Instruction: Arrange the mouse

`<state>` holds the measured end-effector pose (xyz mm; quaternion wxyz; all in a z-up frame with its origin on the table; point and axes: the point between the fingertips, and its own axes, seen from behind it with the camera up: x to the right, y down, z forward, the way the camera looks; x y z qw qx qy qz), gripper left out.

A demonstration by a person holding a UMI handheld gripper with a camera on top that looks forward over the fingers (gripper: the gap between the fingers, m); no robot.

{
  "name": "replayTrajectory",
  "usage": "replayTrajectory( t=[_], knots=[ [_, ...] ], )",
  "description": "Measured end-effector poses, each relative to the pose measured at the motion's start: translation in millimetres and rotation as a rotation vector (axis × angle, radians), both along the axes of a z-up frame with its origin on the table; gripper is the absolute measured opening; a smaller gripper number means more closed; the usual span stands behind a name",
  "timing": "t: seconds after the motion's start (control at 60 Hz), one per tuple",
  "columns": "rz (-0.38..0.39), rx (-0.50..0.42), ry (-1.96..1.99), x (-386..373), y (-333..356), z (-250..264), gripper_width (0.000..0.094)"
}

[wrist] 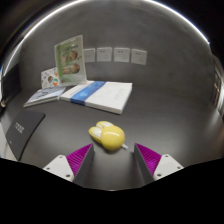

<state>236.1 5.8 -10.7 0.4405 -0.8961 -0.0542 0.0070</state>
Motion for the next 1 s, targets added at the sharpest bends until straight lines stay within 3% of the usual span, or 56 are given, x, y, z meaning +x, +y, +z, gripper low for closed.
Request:
replayTrajectory(
  t=[0.033,0.333,0.433,0.65,0.783,0.9,1.0],
  knots=[
    [0.012,0.015,0.025,-3.0,11.7,1.1,0.0840],
    [0.025,0.006,0.054,9.0,70.9,1.2,0.0841],
    [0.007,-0.001,0.044,13.4,75.1,0.3,0.0522],
    [-0.025,0.033,0.044,13.5,74.7,2.0,0.0443],
    [-0.085,0.026,0.070,14.6,67.1,5.6,0.0414],
    [-0.140,0.151,0.051,-9.8,51.7,58.2,0.0413],
    [-0.159,0.273,0.074,-77.0,29.4,122.1,0.0410]
  ],
)
